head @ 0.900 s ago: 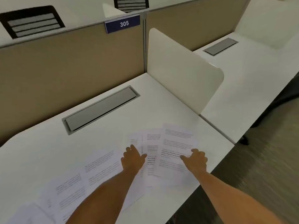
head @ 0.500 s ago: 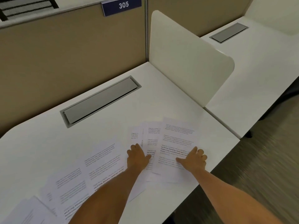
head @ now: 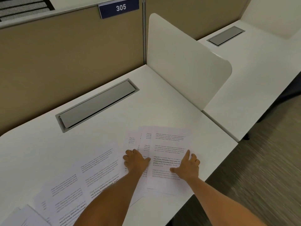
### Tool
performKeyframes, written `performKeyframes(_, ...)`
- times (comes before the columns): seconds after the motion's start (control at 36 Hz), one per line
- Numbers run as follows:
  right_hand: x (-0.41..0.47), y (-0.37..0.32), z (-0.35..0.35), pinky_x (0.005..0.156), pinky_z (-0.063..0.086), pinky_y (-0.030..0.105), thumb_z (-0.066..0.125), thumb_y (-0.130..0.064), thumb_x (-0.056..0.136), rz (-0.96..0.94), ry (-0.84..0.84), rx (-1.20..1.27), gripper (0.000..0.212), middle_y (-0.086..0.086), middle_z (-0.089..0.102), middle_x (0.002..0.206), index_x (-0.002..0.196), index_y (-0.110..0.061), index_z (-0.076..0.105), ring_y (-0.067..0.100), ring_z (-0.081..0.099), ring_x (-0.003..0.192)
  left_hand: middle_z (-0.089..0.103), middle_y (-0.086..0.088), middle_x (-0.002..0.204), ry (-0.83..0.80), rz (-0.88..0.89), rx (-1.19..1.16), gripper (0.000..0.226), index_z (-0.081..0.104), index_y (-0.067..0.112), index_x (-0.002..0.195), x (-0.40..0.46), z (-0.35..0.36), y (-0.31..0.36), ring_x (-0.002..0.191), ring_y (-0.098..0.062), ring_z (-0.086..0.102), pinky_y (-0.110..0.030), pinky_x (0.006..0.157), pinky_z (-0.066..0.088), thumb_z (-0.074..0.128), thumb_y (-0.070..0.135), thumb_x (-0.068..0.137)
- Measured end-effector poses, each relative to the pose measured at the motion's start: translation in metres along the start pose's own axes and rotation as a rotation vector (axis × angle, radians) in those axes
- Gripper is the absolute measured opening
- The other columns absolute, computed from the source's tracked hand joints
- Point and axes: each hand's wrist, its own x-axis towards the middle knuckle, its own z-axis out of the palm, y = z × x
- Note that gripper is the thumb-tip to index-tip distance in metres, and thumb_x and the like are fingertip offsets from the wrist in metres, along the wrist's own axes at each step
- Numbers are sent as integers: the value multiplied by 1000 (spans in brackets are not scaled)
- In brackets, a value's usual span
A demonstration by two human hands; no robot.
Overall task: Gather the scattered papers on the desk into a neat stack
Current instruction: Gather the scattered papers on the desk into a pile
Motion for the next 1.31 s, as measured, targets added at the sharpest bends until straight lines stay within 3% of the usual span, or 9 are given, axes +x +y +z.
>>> performKeyframes(0.28,-4,-19,3,107,39,56,86,-55,63,204,-47,130,143,18,15,152,155,-19,-16,47,28,136,49,-15,135,50,-23,-74,89,36,9,138,4,2,0,124,-31,50,-42,100,45,78,54,73)
performKeyframes(0.42,-6,-15,7,104,42,53,87,-54,62,176,-56,145,143,16,14,150,155,-22,-16,43,36,130,68,-6,120,139,74,-120,64,51,17,129,0,-1,-2,114,-27,59,-41,98,40,73,52,79)
performKeyframes(0.56,-11,-12,11,101,46,46,88,-43,67,124,-4,261,135,17,23,145,157,-15,-9,38,44,124,65,-9,120,10,91,-354,69,39,16,126,-8,-7,1,104,-32,67,-43,82,56,81,39,77)
performKeyframes(0.72,-17,-9,11,103,45,45,85,-42,71,109,-12,376,126,17,27,145,156,-9,-2,35,41,128,64,-10,125,-113,136,-434,80,38,14,134,-8,-5,0,111,-32,65,-43,91,55,87,31,72)
performKeyframes(0.94,-22,3,9,104,43,47,81,-52,74,105,-40,438,106,17,33,145,152,-11,23,36,39,131,72,-12,111,-189,276,-639,37,65,4,109,-20,-6,2,98,-25,69,-40,88,58,83,12,77)
performKeyframes(1.06,-24,12,-2,110,37,54,82,-57,71,125,22,684,108,18,32,151,152,-14,25,39,34,137,74,-9,112,-271,388,-777,43,67,7,114,-29,-21,4,102,-25,72,-37,89,59,84,10,75)
performKeyframes(1.17,-27,21,-18,112,38,51,86,-48,71,75,-4,1134,110,9,40,151,155,-21,20,33,42,137,76,3,108,-339,454,-872,40,69,20,110,-39,-41,5,97,-13,74,-17,72,58,85,13,74)
performKeyframes(1.22,-29,23,-26,110,41,49,88,-43,70,52,-68,1290,100,1,51,141,150,-20,33,26,51,130,78,8,105,-358,472,-907,39,70,25,108,-44,-51,4,94,-9,75,-15,71,58,86,13,74)
performKeyframes(1.31,-32,23,-34,92,52,35,88,-37,66,-53,-128,1349,57,1,73,121,118,-24,68,19,68,109,78,3,109,-359,489,-957,42,71,21,113,-44,-61,-2,99,-12,74,-18,76,59,86,14,74)
